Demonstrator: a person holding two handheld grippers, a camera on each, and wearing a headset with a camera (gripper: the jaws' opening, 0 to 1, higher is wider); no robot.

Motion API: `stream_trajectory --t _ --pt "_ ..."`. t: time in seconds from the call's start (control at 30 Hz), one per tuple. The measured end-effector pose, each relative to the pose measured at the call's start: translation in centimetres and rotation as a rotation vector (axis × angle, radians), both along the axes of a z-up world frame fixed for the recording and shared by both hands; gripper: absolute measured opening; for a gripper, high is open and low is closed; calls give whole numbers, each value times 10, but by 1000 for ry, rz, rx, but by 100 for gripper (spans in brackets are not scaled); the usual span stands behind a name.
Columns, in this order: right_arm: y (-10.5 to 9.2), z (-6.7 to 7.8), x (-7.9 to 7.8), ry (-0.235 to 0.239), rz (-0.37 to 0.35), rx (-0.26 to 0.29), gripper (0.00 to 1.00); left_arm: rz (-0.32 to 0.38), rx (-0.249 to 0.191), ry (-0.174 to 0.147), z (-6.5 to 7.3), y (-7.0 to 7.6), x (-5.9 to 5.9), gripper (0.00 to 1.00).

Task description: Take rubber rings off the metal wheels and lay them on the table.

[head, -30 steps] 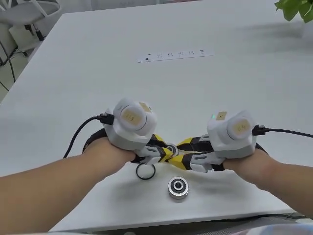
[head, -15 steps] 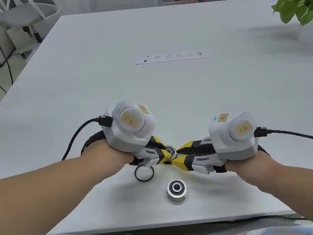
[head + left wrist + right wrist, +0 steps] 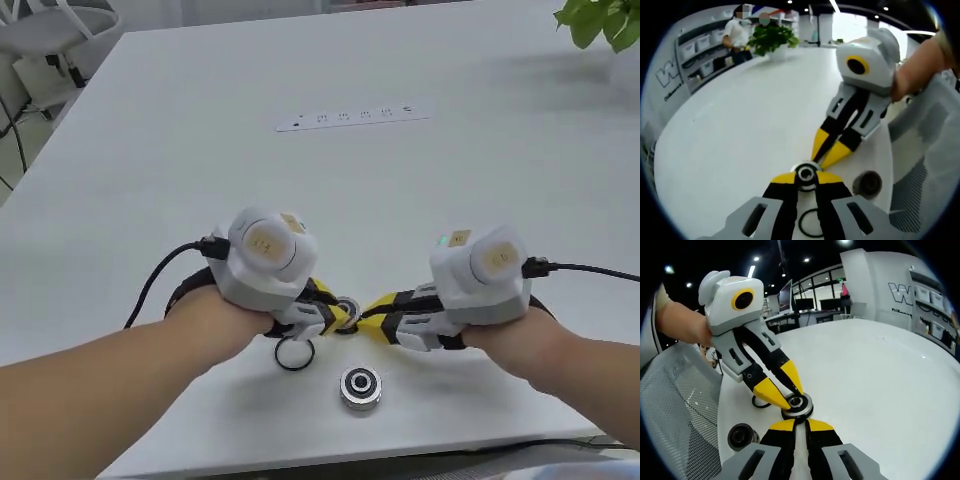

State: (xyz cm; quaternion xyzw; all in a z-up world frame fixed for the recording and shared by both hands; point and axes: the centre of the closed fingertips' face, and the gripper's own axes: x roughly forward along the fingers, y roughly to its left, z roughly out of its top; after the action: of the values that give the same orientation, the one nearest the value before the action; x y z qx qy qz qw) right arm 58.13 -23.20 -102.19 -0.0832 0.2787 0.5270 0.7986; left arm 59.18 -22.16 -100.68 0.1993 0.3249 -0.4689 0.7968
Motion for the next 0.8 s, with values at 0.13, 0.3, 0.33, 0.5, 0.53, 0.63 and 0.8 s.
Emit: stream_trajectory --t 0.13,0.3,0.33,0.5,0.53,0.63,0.8 --pt "0 0 0 6 -3 -3 4 2 0 0 0 0 0 13" --pt "0 -2 0 42 -21 2 2 3 0 1 0 0 0 13" --pt "0 -2 0 45 -22 2 2 4 0 1 0 0 0 13" --pt "-1 -2 1 86 -50 19 0 4 0 0 0 0 0 13" --pt "-1 -2 2 95 -57 24 0 4 0 -1 0 0 0 13" --pt "-3 -2 3 130 -86 44 0 3 1 -2 0 0 0 13" --pt "-6 1 5 193 -134 93 0 2 4 -6 0 0 0 13"
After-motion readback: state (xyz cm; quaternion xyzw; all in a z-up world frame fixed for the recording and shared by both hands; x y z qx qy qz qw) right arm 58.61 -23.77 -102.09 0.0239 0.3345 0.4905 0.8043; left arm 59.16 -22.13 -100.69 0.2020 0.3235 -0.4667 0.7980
